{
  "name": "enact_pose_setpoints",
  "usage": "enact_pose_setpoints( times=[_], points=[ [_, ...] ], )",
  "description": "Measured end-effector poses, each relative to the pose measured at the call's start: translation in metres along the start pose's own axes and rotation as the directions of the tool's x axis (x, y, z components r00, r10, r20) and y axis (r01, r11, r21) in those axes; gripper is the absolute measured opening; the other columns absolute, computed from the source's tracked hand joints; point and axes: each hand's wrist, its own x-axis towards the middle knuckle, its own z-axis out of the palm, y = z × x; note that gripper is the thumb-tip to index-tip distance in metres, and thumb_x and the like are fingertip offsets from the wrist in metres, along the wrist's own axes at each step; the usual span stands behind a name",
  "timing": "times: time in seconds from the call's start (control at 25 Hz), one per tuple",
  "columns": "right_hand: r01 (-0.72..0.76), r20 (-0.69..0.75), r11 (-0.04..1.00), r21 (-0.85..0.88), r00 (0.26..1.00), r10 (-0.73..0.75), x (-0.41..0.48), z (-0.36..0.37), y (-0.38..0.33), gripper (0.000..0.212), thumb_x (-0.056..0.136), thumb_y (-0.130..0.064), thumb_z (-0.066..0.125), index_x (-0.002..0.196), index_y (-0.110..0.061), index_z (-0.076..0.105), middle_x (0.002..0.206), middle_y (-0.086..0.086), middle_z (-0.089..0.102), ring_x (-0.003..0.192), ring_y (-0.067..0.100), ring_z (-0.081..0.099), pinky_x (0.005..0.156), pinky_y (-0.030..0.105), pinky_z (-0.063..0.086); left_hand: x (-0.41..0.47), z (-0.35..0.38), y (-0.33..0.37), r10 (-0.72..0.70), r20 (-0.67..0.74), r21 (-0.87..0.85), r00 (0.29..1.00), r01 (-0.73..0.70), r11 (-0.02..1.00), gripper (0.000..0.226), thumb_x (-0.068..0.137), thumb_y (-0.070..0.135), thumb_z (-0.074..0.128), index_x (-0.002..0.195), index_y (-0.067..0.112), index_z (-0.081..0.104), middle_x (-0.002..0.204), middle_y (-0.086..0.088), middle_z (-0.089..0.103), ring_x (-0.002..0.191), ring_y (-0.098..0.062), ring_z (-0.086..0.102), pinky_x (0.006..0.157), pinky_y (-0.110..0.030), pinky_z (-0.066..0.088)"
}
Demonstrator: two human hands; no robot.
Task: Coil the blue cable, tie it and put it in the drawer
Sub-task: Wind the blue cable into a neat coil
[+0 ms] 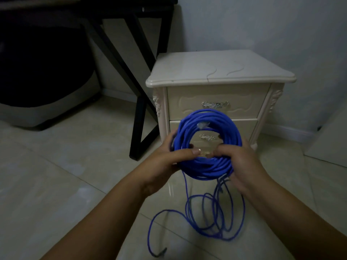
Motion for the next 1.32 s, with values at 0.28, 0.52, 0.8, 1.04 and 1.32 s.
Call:
enact_pose_setpoints(
  times=[0.28,0.52,0.8,1.04,1.32],
  points=[
    [0.276,0.233,0.613,-0.740,0.961,-0.152,-0.019,0.011,-0.018,0.051,0.068,0.002,0.068,0.092,-0.041,0.052,0.083,-0.009,0.064,0.069,0.004,0.062,0.057,0.020,0.048,0.000,0.002,0.005,0.184,0.121,0.698,0.975,-0.215,0.682,0.107,0.066,0.016,0.083,0.148,0.042,0.018,0.134,0.016,0.041,0.109,-0.001,0.057,0.089,-0.022,0.054],
    [0.418,0.401,0.425,-0.803,0.906,-0.133,-0.024,0.014,-0.008,0.053,0.070,-0.005,0.070,0.106,-0.037,0.048,0.093,-0.011,0.060,0.078,0.006,0.062,0.065,0.026,0.055,0.007,0.004,-0.002,0.230,0.100,0.796,0.968,-0.217,0.565,0.030,0.071,0.012,0.074,0.095,0.022,0.058,0.083,0.004,0.062,0.073,-0.005,0.060,0.069,-0.024,0.054],
    [0.158,0.245,0.877,-0.455,0.968,-0.047,-0.010,-0.005,-0.010,0.043,0.069,-0.023,0.082,0.107,-0.029,0.063,0.095,-0.001,0.073,0.088,0.016,0.071,0.080,0.032,0.056,0.013,-0.003,0.000,0.164,-0.196,0.313,0.967,-0.097,0.945,0.037,0.068,-0.011,0.063,0.098,0.011,0.062,0.080,-0.007,0.060,0.069,-0.020,0.058,0.064,-0.031,0.049],
    [-0.041,0.238,0.992,-0.118,0.969,0.069,-0.016,0.006,0.005,0.069,0.056,-0.040,0.074,0.116,-0.009,0.062,0.091,0.008,0.072,0.080,0.019,0.072,0.066,0.033,0.058,0.016,0.002,-0.003,-0.008,-0.334,-0.199,0.942,-0.063,0.978,0.031,0.048,-0.001,0.056,0.077,0.010,0.053,0.060,-0.001,0.051,0.064,-0.023,0.050,0.066,-0.038,0.040],
    [0.349,0.136,0.815,-0.463,0.936,-0.324,-0.016,0.004,-0.018,0.030,0.082,-0.036,0.070,0.110,-0.033,0.061,0.097,-0.010,0.068,0.077,0.000,0.069,0.065,0.018,0.056,0.009,-0.001,0.008,0.066,-0.305,0.180,0.950,-0.010,0.984,0.030,0.072,-0.007,0.060,0.090,0.017,0.055,0.079,-0.004,0.054,0.071,-0.020,0.055,0.063,-0.029,0.046]
  ],
)
